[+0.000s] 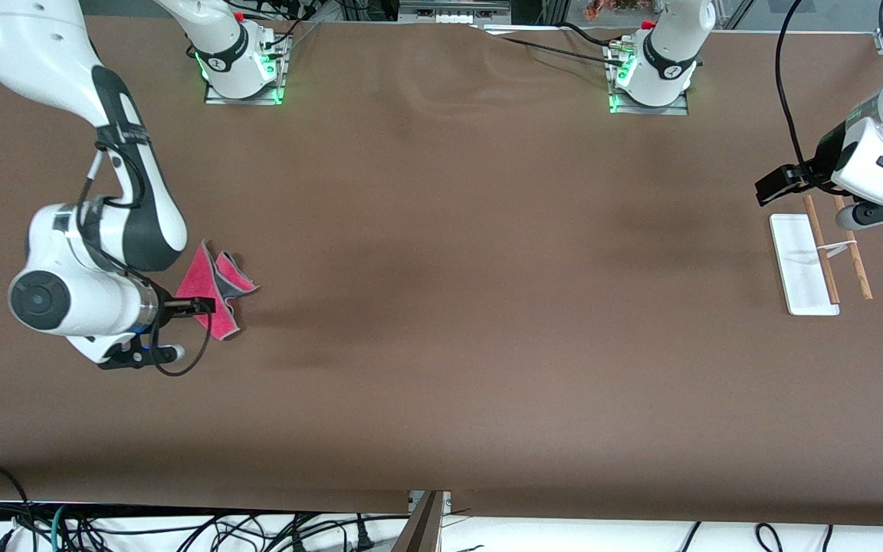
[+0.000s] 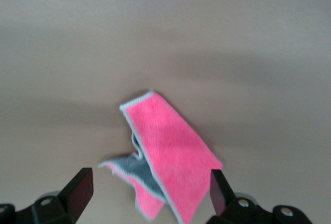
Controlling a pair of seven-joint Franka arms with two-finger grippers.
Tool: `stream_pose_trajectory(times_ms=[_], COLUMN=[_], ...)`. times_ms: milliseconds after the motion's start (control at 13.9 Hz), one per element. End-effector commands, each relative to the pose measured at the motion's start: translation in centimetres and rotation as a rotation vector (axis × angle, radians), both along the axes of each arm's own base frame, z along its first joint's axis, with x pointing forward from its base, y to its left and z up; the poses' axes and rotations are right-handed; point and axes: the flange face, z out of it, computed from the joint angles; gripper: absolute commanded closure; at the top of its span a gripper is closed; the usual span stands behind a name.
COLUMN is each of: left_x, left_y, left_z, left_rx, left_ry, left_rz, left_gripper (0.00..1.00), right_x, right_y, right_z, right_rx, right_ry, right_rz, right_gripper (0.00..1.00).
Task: Pass towel and hang on rack
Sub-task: 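Lower the right gripper onto the pink towel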
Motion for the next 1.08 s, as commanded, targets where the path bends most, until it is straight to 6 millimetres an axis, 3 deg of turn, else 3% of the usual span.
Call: stream_pose_trajectory(times_ms=[0, 287, 575, 1006], left_x=[-0.5, -0.5, -0.4, -0.4], left_y=[0.4, 0.4, 0.4, 0.4], left_z=[0.1, 0.3, 0.2, 0.3], left_rx=[-0.016, -0.016, -0.017, -0.018], left_ry=[-0.015, -0.02, -0.019, -0.023], left_rz=[-0.002, -0.002, -0.002, -0.001], left_gripper=[0.0, 0.0, 0.0, 0.0], right_x=[1.1, 1.6, 1.5, 0.6], right_y=[0.2, 0.7, 3.9, 3.6], right_z=[-1.8, -5.4, -7.4, -9.9], right_rx=[0.002, 0.009, 0.002, -0.006], right_ry=[-0.053, -0.084, -0.105, -0.065], right_rz=[0.004, 0.009, -0.011, -0.018], right_gripper=[0.0, 0.0, 0.0, 0.04])
